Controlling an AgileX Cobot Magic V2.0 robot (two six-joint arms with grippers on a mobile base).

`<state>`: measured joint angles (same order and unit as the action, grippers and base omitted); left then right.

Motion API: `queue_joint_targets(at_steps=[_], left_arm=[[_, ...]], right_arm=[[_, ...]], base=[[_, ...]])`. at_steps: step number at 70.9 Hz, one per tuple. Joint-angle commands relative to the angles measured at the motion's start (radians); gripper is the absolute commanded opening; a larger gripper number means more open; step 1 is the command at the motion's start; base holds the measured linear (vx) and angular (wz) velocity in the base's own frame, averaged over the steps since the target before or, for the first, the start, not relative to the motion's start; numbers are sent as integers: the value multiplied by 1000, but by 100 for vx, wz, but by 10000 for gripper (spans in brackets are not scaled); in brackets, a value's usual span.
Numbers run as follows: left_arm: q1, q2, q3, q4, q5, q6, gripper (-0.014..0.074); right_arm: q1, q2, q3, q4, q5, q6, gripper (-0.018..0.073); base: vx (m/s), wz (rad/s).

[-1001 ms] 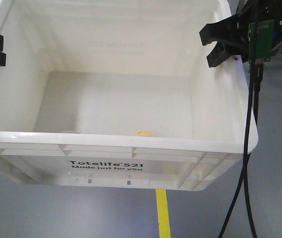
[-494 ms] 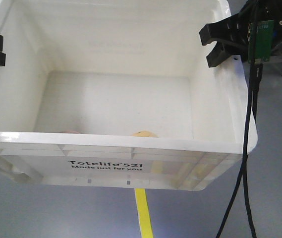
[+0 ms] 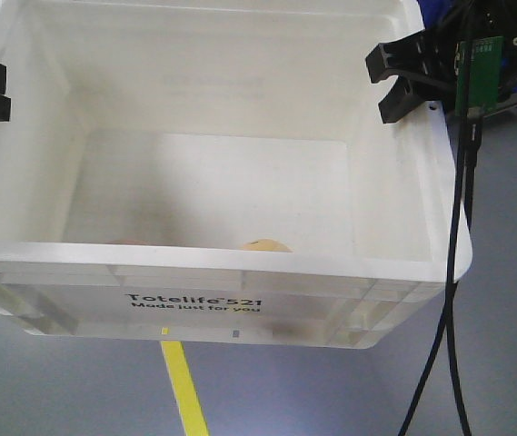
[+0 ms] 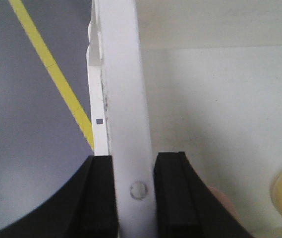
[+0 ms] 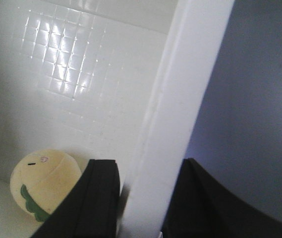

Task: Place moving items into box and shelve
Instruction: 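Hold the crate steady as the base approaches the blue-bin shelf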

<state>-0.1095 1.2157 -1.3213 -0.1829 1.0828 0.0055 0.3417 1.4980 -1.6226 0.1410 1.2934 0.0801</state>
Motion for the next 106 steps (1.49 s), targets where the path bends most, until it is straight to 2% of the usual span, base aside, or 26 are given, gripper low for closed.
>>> queue_joint_targets(at_steps=[1, 106], left_arm=[[-12, -35, -43, -125, -136, -6, -4], [-12, -35, -43, -125, -136, -6, -4]], right_arm=[[13, -54, -43, 131, -57, -32, -3], [13, -54, -43, 131, -57, -32, -3]], base=[[35, -56], [26, -56]])
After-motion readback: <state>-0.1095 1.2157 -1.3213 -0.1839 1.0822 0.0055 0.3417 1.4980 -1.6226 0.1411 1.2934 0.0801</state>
